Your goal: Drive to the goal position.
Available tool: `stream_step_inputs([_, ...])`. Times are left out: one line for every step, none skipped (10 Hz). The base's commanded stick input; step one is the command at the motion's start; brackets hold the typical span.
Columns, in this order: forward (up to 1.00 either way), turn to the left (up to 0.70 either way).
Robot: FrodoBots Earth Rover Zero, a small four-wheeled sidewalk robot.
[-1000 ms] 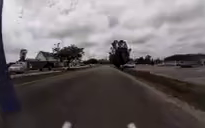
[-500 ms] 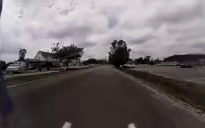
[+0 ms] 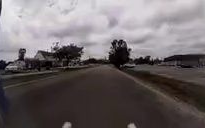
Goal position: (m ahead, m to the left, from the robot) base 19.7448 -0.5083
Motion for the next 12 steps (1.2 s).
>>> stream_step_inputs([0.6,0.0])
stream_step_inputs([0.6,0.0])
stream_step_inputs([0.6,0.0])
stream_step_inputs([0.6,0.0])
stream_step_inputs([0.6,0.0])
stream_step_inputs([0.6,0.0])
stream_step_inputs([0.6,0.0])
stream_step_inputs([0.6,0.0])
stream_step_inputs([0.6,0.0])
stream_step_inputs([0.6,0.0])
stream_step_inputs([0.6,0.0])
stream_step_inputs([0.6,0.0])
